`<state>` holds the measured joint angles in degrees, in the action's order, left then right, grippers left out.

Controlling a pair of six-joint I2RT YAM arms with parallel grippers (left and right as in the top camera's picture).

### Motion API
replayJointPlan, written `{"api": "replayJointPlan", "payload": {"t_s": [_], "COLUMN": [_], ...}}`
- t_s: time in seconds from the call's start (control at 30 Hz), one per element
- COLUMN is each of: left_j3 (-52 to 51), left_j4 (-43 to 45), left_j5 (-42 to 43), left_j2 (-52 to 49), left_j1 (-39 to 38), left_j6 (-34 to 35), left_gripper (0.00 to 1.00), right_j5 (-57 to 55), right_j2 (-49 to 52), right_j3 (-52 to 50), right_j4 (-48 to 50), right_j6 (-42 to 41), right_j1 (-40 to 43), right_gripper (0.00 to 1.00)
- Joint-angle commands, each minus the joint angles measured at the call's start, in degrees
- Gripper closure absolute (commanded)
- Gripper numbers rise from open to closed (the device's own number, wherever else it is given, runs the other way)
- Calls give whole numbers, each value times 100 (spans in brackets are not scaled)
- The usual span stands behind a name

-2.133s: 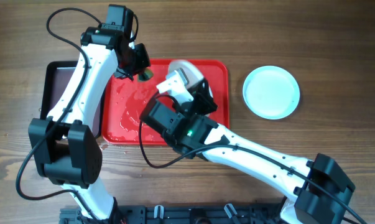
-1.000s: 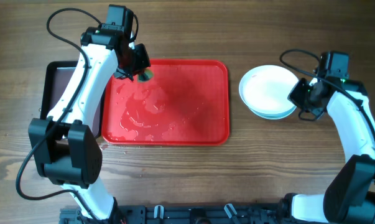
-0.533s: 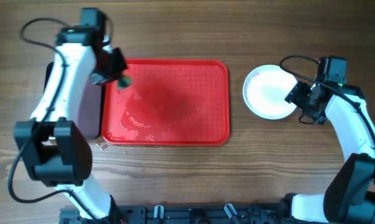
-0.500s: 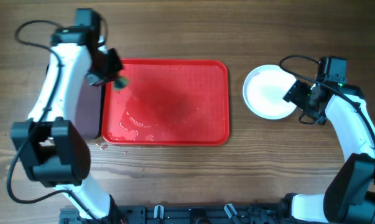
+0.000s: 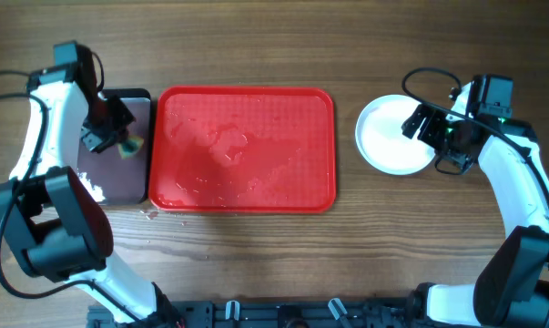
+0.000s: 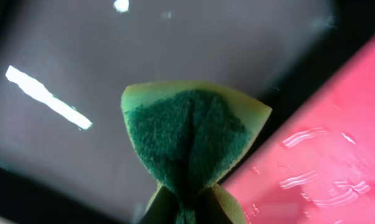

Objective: Clean dirty plates on tray and stack at the side
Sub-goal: 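Place the sponge on the dark tray with the left gripper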

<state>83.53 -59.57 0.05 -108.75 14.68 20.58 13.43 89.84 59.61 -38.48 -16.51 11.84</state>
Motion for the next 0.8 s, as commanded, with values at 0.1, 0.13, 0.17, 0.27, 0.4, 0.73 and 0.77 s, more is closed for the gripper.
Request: {"api": "replayJointPlan", "payload": {"t_s": [0.1,0.13,0.17,0.27,0.4,0.73,0.77], "left_j3": [-581,-678,-752,-946,-970,1294,1565], "left_j4": [654,804,905,1121,1141,-876,-1115], "left_j5": [-101,-92,-92,-72,-20,210,210], "left_j2": [20,20,20,20,24,387,446], "left_j1": [474,481,476,433,391,310,262], "left_j6": [240,240,240,243,240,243,243], "left_gripper": [96,95,94,72,4,0,0], "right_j5": [105,103,103,101,101,175,177], "right_j2": [-81,-81,-81,-81,-81,-227,-282], "right_j3": [118,118,118,118,118,922,1071], "right_j4": [-280,-302,-317,-382,-407,-942,-1049], "right_j6": [319,319,319,321,321,302,304], "right_j1": [-15,-15,-15,-15,-15,-15,-17], "right_gripper": [0,0,0,0,0,0,0]}}
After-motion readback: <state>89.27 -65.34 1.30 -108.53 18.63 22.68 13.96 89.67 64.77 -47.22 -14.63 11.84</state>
